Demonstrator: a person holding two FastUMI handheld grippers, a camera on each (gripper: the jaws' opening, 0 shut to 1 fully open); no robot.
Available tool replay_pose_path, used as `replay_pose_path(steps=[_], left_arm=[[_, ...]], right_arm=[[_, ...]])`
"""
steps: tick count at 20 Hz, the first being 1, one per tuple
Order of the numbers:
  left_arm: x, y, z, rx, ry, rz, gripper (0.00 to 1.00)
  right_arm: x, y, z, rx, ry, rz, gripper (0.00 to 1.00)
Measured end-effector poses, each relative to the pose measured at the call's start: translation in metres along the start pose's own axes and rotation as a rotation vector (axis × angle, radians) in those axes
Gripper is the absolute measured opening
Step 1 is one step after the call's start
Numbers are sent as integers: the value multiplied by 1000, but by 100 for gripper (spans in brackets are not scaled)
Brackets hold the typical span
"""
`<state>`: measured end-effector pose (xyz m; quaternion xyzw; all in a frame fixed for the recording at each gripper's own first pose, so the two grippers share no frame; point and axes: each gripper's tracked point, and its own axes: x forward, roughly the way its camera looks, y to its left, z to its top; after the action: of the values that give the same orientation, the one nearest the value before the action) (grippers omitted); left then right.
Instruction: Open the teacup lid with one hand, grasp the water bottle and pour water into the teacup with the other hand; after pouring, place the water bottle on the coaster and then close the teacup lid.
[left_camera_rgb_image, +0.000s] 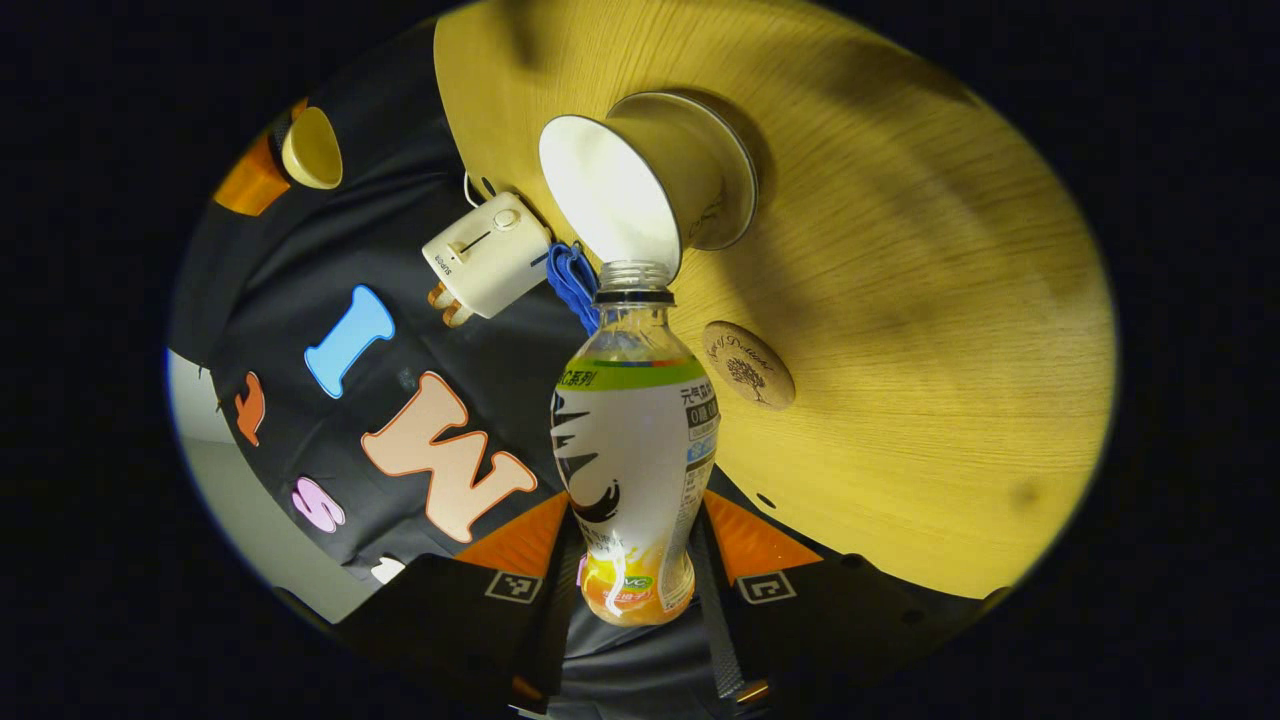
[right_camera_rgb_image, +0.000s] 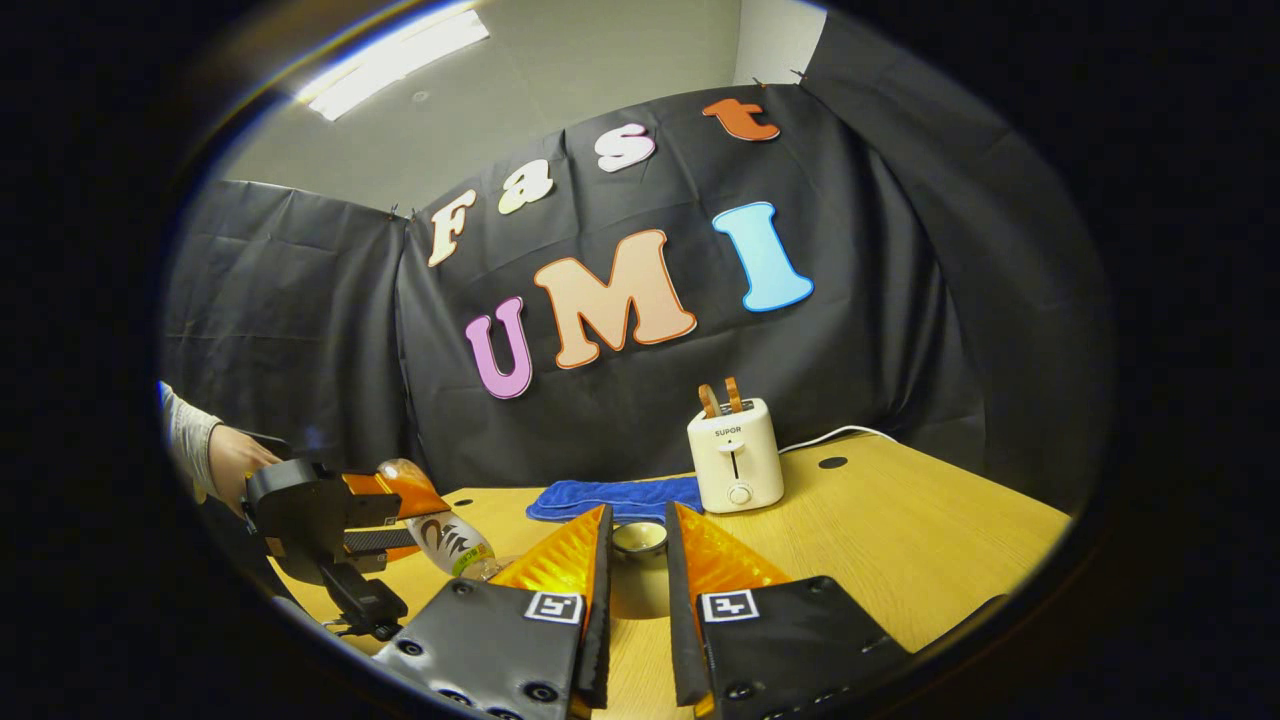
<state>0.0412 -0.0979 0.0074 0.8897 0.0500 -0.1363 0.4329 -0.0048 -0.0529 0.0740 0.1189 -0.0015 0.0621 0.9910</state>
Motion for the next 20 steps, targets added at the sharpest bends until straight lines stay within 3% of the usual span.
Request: replay_pose_path(steps=[5, 11, 20], left_arm=[[1, -6, 3, -81, -31, -30, 55], [-1, -22, 6, -272, -75, -91, 55], [-5, -44, 29, -732, -182, -171, 55]], right_arm=[[0, 1, 0, -1, -2, 1, 28], [-1, -1, 0, 0, 0, -3, 29], [1, 0, -4, -4, 7, -5, 27]])
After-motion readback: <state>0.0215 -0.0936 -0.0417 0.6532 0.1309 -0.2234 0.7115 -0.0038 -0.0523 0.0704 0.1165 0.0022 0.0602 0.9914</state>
